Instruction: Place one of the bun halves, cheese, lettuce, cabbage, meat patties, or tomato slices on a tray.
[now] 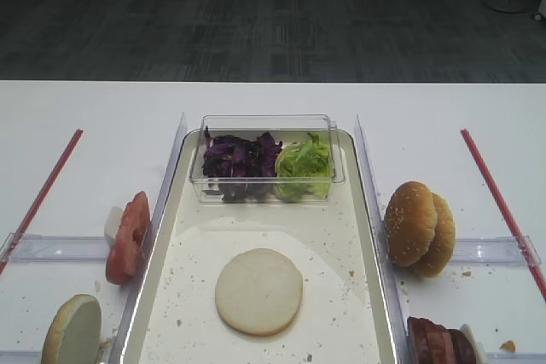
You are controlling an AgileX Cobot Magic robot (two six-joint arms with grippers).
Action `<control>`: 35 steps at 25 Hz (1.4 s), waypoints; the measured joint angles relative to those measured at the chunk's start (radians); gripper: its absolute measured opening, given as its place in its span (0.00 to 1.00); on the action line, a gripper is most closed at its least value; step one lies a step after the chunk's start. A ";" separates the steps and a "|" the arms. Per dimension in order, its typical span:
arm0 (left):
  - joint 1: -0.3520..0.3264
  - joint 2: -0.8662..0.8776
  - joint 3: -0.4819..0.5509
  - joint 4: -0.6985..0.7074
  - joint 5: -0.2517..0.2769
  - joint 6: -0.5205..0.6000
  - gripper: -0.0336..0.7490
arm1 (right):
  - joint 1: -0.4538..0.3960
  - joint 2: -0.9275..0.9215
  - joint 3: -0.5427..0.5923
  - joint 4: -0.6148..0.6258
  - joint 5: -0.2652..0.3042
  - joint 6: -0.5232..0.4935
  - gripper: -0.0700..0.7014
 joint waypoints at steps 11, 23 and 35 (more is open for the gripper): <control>0.000 0.000 0.000 0.000 0.000 0.000 0.81 | 0.000 0.000 0.000 0.000 0.000 0.000 0.99; 0.000 0.000 0.000 0.000 0.000 -0.002 0.81 | 0.000 0.000 0.000 0.000 0.000 0.000 0.99; 0.000 0.000 0.000 0.000 0.000 -0.002 0.78 | 0.000 0.000 0.000 0.000 0.000 0.002 0.99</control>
